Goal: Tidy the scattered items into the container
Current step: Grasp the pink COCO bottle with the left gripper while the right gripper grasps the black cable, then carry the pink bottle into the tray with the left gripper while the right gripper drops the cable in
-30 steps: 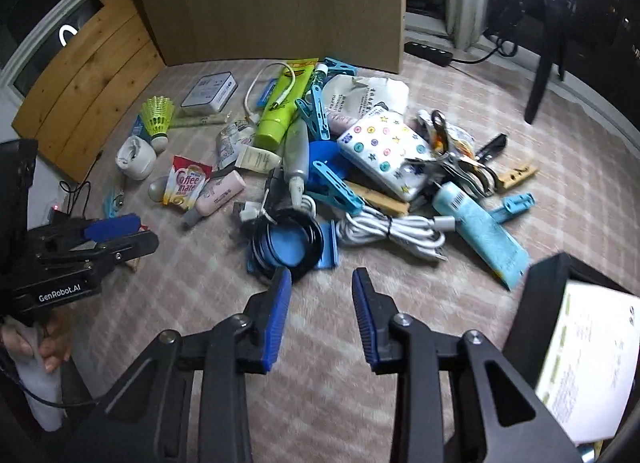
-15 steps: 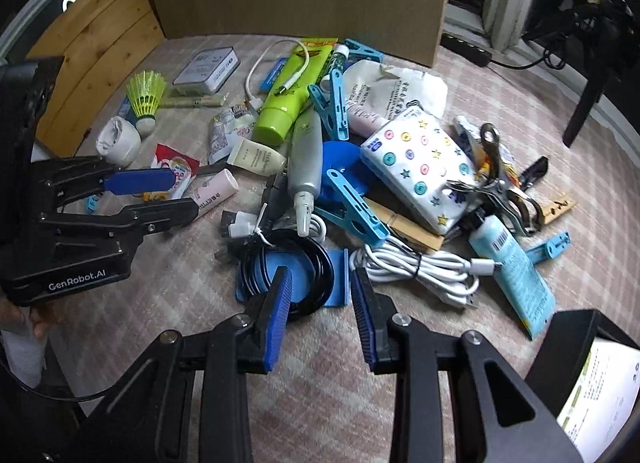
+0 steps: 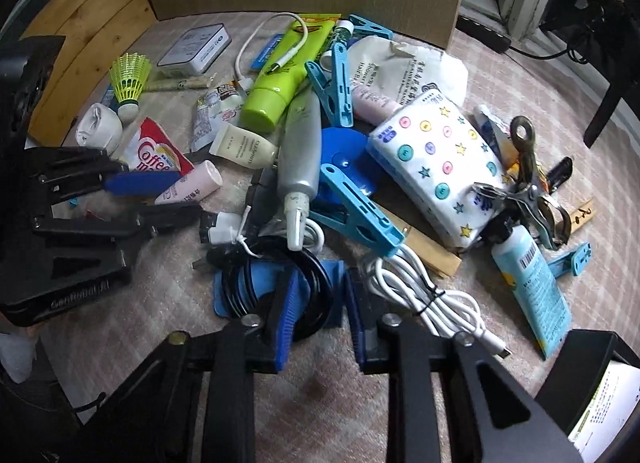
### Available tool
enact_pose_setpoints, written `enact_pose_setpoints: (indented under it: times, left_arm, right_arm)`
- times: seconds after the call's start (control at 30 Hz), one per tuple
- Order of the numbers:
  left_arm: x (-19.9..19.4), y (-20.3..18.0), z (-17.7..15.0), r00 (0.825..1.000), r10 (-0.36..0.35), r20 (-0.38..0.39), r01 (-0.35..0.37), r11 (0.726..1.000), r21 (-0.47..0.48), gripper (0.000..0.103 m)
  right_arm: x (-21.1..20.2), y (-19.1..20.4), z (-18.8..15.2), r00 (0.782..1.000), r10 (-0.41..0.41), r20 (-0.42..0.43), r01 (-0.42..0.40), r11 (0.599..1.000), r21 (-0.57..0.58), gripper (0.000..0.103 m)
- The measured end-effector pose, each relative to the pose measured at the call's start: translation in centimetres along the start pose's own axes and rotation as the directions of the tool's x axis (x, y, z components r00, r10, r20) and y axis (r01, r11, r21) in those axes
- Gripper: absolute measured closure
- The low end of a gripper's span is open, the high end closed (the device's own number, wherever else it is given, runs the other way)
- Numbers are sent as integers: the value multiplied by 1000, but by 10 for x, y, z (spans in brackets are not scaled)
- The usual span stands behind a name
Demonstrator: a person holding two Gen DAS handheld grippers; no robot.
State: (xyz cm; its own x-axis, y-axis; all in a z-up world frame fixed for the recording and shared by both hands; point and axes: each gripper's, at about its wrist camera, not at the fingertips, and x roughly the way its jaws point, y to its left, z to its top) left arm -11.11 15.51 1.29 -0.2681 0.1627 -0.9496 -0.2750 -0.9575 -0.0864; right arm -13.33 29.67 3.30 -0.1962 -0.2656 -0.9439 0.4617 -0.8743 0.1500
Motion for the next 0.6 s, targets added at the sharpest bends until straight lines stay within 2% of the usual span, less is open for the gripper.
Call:
enact_pose_setpoints:
  times: [0.03,0.27,0.6]
  left_arm:
    - [0,0,-1,1000,0,2,0,1000,-5,84]
    - [-11,3,-12,999,-35,23,36,997,-66,85]
    - [-54,-12,-23,994,-68,85,74,994,-75,85]
  right_arm:
    - [-1,-2,-2,1000,4,1,-4,1000,9,90]
    - [-12,-8,-20,999,19,27,-20,999,50,92]
    - [-49,-9,-47,995,28,100,-37,995,93,95]
